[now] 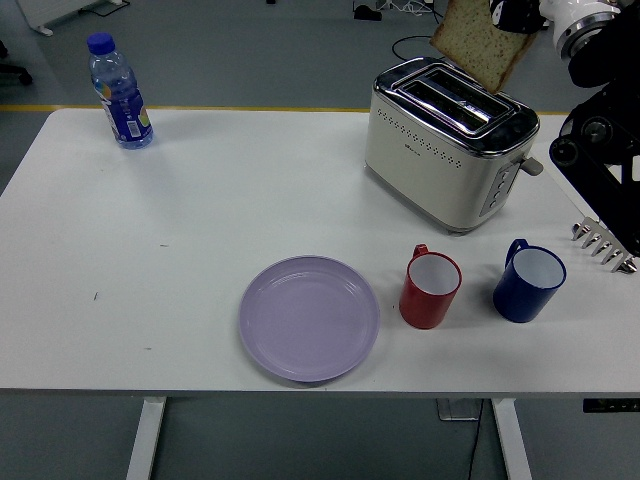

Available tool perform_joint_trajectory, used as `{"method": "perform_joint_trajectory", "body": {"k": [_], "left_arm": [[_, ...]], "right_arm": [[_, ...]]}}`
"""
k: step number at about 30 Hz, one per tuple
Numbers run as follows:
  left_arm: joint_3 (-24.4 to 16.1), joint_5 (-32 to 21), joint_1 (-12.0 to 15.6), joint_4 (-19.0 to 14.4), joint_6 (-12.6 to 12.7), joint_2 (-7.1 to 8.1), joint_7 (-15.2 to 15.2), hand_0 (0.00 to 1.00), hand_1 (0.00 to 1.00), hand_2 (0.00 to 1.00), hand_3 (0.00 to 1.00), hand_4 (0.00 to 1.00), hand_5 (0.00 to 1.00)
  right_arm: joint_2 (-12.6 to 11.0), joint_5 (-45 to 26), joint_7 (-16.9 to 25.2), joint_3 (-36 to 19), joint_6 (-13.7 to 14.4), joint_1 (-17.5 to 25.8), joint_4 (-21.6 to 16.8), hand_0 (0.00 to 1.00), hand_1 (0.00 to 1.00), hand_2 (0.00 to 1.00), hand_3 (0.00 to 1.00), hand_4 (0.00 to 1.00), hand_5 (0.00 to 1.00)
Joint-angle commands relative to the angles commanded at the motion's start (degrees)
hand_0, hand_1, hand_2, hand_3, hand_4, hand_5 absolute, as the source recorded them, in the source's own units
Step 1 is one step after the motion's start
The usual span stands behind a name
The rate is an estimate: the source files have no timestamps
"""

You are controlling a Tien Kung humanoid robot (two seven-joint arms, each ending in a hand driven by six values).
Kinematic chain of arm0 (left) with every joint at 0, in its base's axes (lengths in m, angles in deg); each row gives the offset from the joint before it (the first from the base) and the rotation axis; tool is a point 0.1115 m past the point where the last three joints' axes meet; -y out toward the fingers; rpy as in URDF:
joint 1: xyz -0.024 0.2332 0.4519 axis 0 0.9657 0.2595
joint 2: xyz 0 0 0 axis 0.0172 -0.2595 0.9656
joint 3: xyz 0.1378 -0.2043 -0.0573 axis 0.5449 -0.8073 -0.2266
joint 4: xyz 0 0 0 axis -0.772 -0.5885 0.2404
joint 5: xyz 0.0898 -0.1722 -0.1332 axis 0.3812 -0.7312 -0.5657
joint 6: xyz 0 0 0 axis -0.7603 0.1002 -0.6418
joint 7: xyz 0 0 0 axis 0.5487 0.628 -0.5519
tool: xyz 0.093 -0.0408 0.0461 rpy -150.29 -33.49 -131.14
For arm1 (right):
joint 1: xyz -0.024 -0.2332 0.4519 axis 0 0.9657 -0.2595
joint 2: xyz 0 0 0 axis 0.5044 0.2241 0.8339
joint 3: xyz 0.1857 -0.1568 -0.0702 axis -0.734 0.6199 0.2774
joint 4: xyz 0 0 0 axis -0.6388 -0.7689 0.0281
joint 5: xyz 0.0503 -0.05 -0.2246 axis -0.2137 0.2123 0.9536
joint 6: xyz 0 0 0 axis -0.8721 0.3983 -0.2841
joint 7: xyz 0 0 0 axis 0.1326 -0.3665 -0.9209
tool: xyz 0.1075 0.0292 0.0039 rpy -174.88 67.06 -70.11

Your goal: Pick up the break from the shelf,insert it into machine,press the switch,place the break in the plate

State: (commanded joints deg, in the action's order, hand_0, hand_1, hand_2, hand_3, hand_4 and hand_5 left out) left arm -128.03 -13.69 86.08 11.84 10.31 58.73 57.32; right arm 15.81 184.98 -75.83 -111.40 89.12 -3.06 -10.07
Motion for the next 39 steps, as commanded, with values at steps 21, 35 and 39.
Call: {"method": "perform_joint_trajectory", "body": {"k": [21,35,39], "left_arm": [[0.05,0.09,-0.62,0.0,0.18,0.17,0.05,0.637,0.525,0.504,0.521,0.294,0.879],[-0.14,0.25,-1.02,0.0,0.3,0.12,0.09,0.637,0.524,0.501,0.518,0.297,0.876],[-0.12,0.3,-1.08,0.0,0.3,0.13,0.06,0.637,0.524,0.501,0.518,0.297,0.876]], "right_arm": [[6.16,3.02,5.55,4.07,3.66,-2.53,12.08,0.185,0.267,0.365,0.491,0.48,0.002],[6.79,4.82,7.29,4.31,4.75,-2.65,17.68,0.186,0.265,0.363,0.489,0.477,0.002],[7.13,4.71,7.31,4.18,4.71,-2.66,18.89,0.186,0.265,0.363,0.489,0.477,0.002]]}}
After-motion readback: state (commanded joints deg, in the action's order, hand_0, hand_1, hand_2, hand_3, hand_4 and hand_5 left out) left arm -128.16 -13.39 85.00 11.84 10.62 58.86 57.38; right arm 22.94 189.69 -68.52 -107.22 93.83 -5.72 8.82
